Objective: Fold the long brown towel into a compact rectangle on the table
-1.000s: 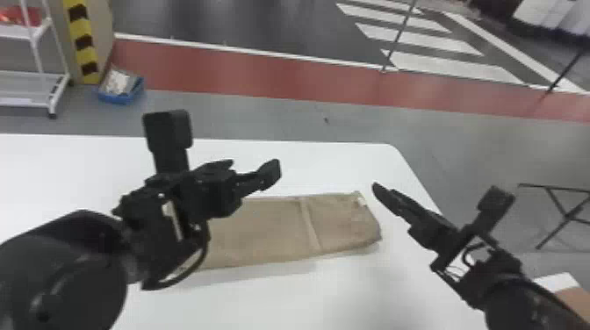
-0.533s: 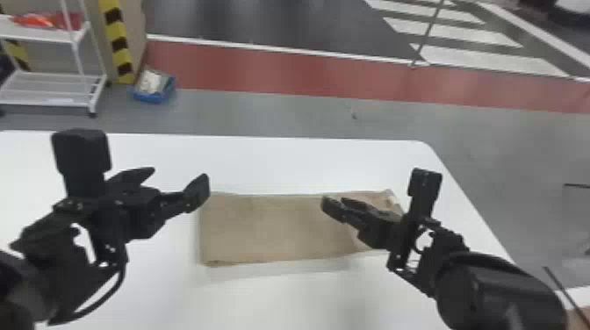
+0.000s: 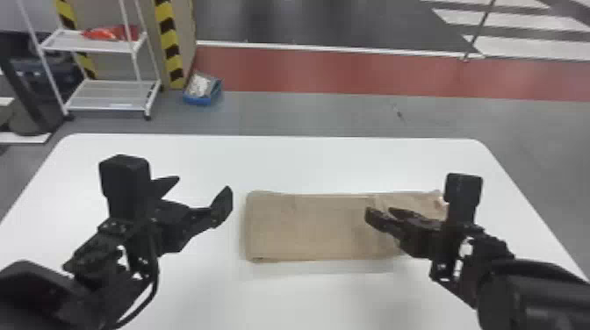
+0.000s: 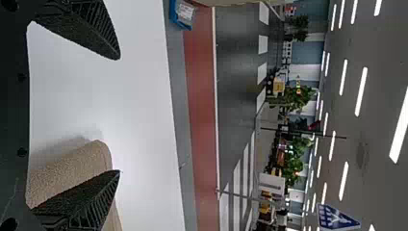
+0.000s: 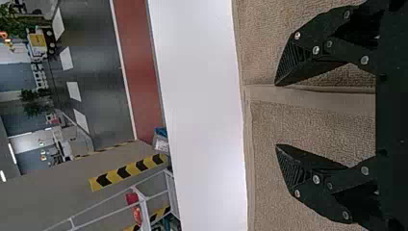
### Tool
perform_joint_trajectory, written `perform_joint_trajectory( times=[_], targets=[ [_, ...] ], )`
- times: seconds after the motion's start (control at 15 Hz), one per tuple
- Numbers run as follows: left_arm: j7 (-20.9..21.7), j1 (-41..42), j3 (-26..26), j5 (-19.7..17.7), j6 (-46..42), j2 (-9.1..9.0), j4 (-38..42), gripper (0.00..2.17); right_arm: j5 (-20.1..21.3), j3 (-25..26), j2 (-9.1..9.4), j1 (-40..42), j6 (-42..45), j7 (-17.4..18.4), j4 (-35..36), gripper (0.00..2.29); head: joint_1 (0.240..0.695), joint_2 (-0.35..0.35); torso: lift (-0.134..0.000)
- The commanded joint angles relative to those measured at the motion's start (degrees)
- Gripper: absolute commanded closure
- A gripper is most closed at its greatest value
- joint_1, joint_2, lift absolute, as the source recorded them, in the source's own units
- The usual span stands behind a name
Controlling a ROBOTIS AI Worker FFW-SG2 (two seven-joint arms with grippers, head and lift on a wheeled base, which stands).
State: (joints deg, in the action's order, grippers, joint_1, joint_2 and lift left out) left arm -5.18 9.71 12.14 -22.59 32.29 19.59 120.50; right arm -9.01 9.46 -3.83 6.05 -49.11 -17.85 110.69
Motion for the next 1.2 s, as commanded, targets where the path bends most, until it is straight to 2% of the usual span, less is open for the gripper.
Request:
perform_joint_trajectory(
  times=[0.0, 0.47, 0.53, 0.67, 0.73, 1.0, 1.07, 1.13],
  targets=[
    [0.08, 0.23, -0.01, 0.09, -0.16, -0.08, 0.08, 0.04, 0.13, 0.12, -0.22, -0.6, -0.6, -0.08, -0.74, 0.5, 0.695, -0.109, -0.124],
    [0.17, 0.84, 0.17, 0.09, -1.22, -0.34, 0.7, 0.04, 1.19, 0.12, -0.66, -1.3, -3.76, -0.08, -1.62, 0.51, 0.695, -0.119, -0.124],
    [0.17, 0.93, 0.26, 0.09, -1.22, -0.43, 0.61, 0.04, 1.19, 0.12, -0.66, -1.57, -4.29, -0.08, -1.71, 0.67, 0.695, -0.121, -0.124],
    [0.25, 1.1, 0.34, 0.09, -1.22, -0.52, 0.61, 0.04, 0.93, 0.03, -0.66, -1.92, -4.99, -0.17, -1.8, 0.74, 0.695, -0.125, -0.124],
    [0.25, 1.1, 0.34, 0.0, -1.22, -0.43, 0.61, 0.04, 0.84, 0.03, -0.66, -2.09, -5.87, -0.17, -1.97, 0.94, 0.695, -0.126, -0.124],
    [0.61, 1.19, 0.17, -0.35, -1.22, -0.43, 0.61, 0.06, 0.05, 0.03, -0.57, -1.65, -6.23, -0.43, -1.97, 0.97, 0.695, -0.123, -0.124],
    [0.61, 1.19, 0.17, -0.35, -1.22, -0.34, 0.61, 0.06, -0.04, 0.12, -0.57, -1.39, -6.23, -0.43, -1.97, 1.12, 0.695, -0.122, -0.124],
    [0.61, 1.19, 0.08, -0.35, -1.22, -0.34, 0.7, 0.06, -0.39, 0.21, -0.66, -1.48, -6.4, -0.52, -1.88, 1.15, 0.695, -0.121, -0.124]
  ],
)
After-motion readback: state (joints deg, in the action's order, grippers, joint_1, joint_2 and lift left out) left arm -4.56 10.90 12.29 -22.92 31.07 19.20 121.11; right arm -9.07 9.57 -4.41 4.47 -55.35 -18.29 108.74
